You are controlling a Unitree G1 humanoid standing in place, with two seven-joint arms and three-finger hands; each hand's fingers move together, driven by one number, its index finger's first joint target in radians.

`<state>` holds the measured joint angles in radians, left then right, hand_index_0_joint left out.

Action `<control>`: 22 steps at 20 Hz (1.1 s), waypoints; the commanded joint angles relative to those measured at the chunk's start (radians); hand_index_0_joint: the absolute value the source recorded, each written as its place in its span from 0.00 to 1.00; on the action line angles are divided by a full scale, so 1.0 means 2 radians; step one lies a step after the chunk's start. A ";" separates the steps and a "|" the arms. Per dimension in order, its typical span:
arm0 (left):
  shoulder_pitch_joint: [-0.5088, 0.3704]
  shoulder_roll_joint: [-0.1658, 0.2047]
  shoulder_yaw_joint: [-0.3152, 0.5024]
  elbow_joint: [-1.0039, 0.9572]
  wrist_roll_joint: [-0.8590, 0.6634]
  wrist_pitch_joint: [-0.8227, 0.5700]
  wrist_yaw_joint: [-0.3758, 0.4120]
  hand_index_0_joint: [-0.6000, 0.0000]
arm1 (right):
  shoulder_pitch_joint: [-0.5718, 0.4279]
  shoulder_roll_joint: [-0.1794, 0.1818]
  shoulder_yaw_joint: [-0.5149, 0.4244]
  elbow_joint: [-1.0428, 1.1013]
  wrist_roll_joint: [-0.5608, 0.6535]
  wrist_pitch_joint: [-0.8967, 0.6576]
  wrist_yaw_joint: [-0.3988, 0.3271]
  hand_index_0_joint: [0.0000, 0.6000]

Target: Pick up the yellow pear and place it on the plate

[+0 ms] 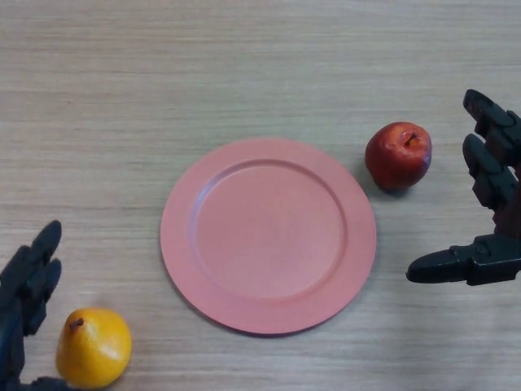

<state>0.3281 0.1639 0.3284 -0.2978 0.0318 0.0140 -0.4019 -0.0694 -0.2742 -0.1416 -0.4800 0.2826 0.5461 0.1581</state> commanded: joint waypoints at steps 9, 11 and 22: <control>-0.024 0.021 0.009 0.091 0.044 -0.170 0.033 1.00 | -0.012 -0.011 -0.024 -0.039 -0.002 -0.066 0.001 0.00; -0.029 0.025 0.002 0.108 0.038 -0.179 0.048 1.00 | -0.013 -0.012 -0.026 -0.040 0.001 -0.061 0.002 0.00; -0.019 0.037 -0.009 0.148 0.110 -0.243 0.070 0.00 | -0.012 -0.015 -0.036 -0.044 0.010 -0.049 0.001 0.00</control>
<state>0.2904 0.1977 0.2833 0.0254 0.2589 -0.3943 -0.3149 -0.0621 -0.2742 -0.1446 -0.5179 0.2842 0.5503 0.1580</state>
